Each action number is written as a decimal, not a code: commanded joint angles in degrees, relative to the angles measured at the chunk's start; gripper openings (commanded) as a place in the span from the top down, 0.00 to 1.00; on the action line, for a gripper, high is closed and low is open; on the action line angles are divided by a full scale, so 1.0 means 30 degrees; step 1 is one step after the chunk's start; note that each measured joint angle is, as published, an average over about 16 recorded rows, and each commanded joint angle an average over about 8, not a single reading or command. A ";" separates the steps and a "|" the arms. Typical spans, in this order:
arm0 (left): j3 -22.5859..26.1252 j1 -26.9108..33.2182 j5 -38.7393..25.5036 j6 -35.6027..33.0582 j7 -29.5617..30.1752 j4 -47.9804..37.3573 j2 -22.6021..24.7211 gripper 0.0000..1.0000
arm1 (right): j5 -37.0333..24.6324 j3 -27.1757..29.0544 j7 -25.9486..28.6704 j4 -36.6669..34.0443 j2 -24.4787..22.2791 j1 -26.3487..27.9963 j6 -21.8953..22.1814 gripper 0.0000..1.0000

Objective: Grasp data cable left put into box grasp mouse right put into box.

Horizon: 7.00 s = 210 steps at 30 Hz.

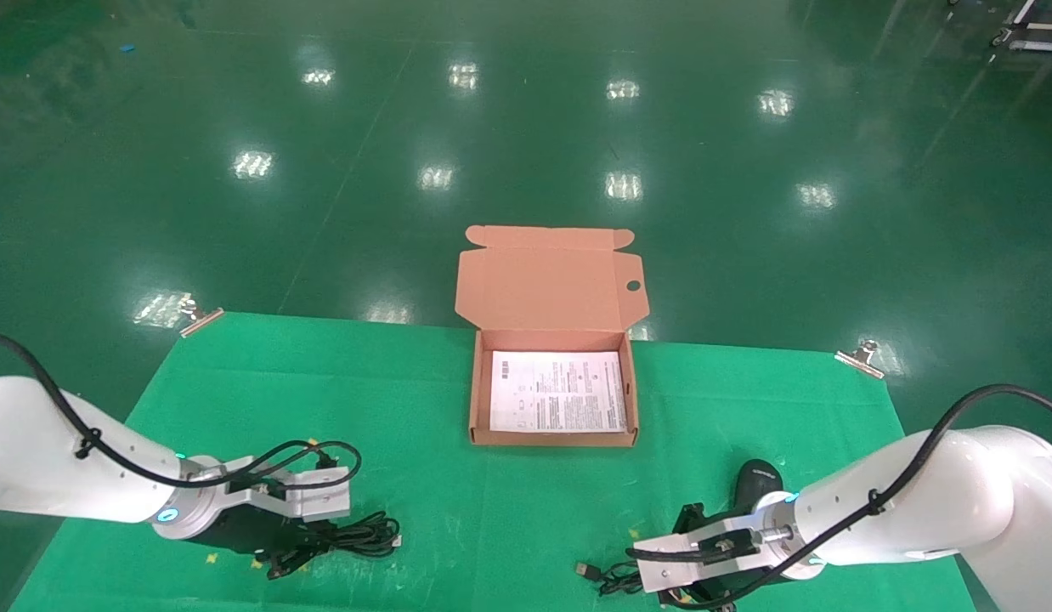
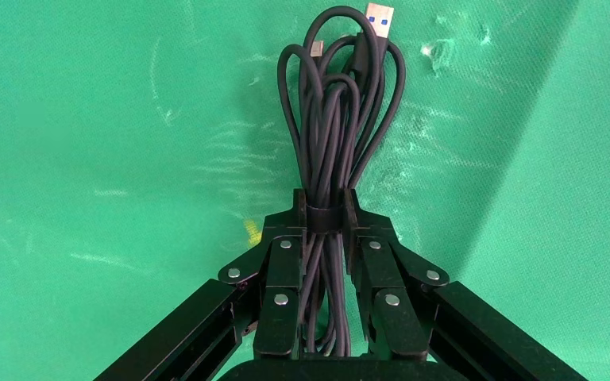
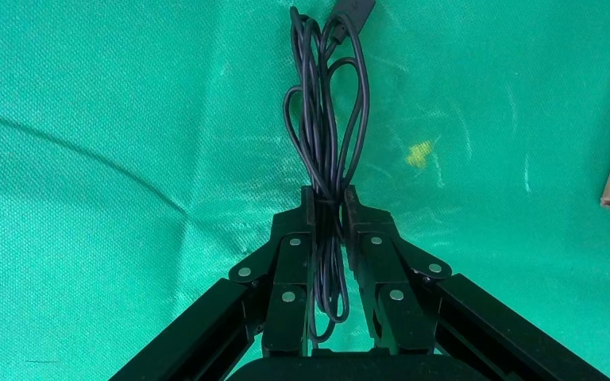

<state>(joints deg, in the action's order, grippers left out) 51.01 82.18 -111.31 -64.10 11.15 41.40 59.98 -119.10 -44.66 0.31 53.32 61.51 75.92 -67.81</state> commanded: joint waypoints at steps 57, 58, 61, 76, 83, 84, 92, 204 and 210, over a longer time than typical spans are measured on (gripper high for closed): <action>-0.1255 0.4152 -0.7449 0.5895 0.3797 0.6220 0.0599 1.00 | 0.4389 0.3633 -0.2734 -0.5660 0.5282 0.9376 0.7515 1.00; -0.1249 0.4159 -0.7598 0.5746 0.3922 0.6260 0.0497 1.00 | 0.4427 0.3460 -0.2774 -0.5819 0.5322 0.9349 0.7579 1.00; -0.1281 0.4136 -0.8039 0.5301 0.4428 0.6477 0.0140 1.00 | 0.4675 0.2837 -0.2877 -0.6197 0.5413 0.9192 0.7670 1.00; -0.1518 0.3709 -0.9891 0.3208 0.7312 0.8423 -0.1046 1.00 | 0.6536 -0.0393 -0.2027 -0.6262 0.5471 0.7432 0.7892 1.00; -0.1528 0.3604 -1.0133 0.3051 0.7634 0.8778 -0.1102 1.00 | 0.7498 -0.2065 -0.1095 -0.5865 0.5578 0.7057 0.8494 1.00; -0.1529 0.3597 -1.0149 0.3042 0.7655 0.8800 -0.1105 1.00 | 0.7669 -0.2314 -0.0953 -0.5789 0.5583 0.7018 0.8575 1.00; -0.1533 0.3569 -1.0215 0.3001 0.7738 0.8889 -0.1117 1.00 | 0.8993 -0.4022 0.0327 -0.6132 0.5519 0.6882 0.9208 1.00; 0.1973 0.1232 0.8942 1.0117 -0.3273 0.2370 0.2766 0.00 | 0.9040 -0.5149 0.6266 0.1156 -0.4269 0.7490 0.6227 0.00; 0.0343 0.0264 1.0640 0.8047 -0.2898 0.3369 0.1440 0.00 | 1.1075 -0.3358 0.5926 0.1838 -0.4825 0.5995 0.4742 0.00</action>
<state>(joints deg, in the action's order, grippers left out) 52.07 82.99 -79.42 -39.91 2.44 51.49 64.33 -85.91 -54.77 18.10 58.82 47.05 93.94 -53.55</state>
